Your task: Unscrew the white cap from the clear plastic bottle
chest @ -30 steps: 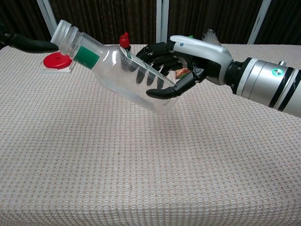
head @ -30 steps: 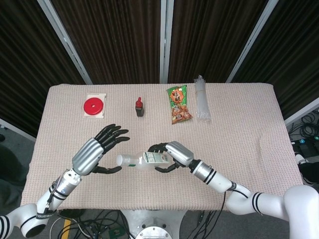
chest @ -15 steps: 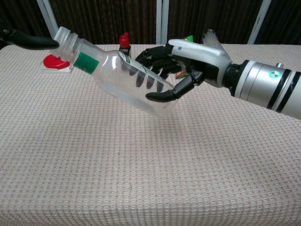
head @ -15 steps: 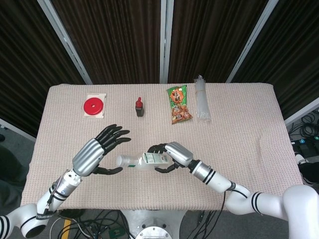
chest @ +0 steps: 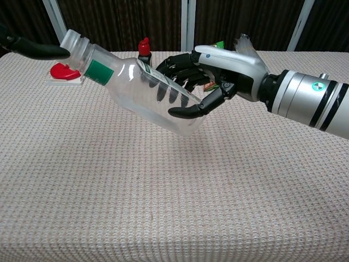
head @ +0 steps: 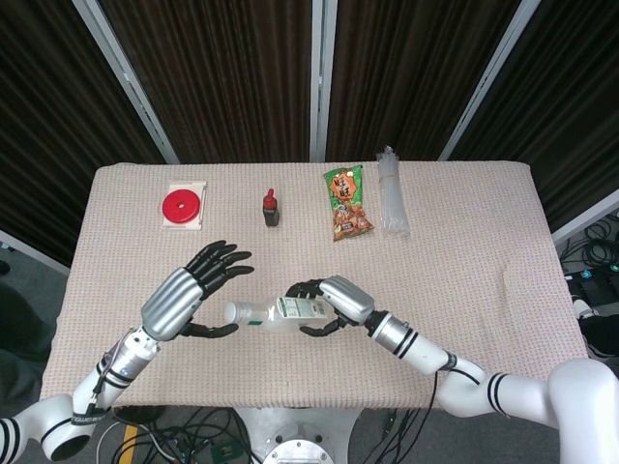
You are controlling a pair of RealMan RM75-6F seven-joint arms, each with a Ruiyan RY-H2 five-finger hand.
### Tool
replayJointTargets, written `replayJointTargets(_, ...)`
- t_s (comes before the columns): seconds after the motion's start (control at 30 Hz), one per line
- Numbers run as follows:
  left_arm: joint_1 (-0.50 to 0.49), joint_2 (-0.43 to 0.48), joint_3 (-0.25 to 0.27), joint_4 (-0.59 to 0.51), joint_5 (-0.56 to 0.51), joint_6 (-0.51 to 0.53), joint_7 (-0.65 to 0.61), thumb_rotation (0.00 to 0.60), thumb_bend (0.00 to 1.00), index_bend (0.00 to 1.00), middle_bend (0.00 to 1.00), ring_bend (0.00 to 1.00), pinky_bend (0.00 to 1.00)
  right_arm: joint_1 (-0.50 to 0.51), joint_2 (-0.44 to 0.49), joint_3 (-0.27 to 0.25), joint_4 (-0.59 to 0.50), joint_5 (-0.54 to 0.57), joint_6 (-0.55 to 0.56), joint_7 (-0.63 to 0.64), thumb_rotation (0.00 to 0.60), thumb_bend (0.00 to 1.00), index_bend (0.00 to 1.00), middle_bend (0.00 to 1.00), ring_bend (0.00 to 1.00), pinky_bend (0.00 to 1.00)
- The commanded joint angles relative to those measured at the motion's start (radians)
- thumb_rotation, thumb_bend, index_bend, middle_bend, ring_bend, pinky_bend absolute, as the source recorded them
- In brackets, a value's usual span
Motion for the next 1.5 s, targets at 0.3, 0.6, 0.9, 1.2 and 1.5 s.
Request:
replayJointTargets(0.3,0.0,0.007,0.004,-0.008,0.006,0.001,0.004,0.6,0.15,0.17,0.1,0.03,0.02,0.001,-0.001,0.001,0.006,0.005,-0.004,0.003,0.6,0.58,0.59,0.53,0.37,0.5)
replayJointTargets(0.6,0.007,0.001,0.008,0.011,-0.011,-0.004,0.005,0.6,0.15,0.17,0.1,0.03,0.02,-0.001,-0.002,-0.003,0.003,0.0,0.001,0.007,0.6,0.58,0.59,0.53,0.37,0.5)
replayJointTargets(0.9,0.001,0.003,0.001,0.002,0.0,0.002,0.009,0.6,0.15,0.17,0.1,0.03,0.02,0.004,-0.007,-0.004,0.007,0.002,-0.009,0.002,0.6,0.58,0.59,0.53,0.37,0.5)
replayJointTargets(1.2,0.01,0.01,0.011,-0.005,0.012,0.015,0.011,0.6,0.15,0.17,0.1,0.03,0.02,0.0,-0.002,0.0,0.012,0.009,-0.004,0.007,0.6,0.58,0.59,0.53,0.37,0.5)
replayJointTargets(1.5,0.024,0.026,0.037,0.002,0.006,-0.006,0.028,0.6,0.16,0.28,0.1,0.03,0.02,-0.011,0.015,-0.001,0.002,0.002,0.021,0.023,0.6,0.58,0.59,0.53,0.37,0.5)
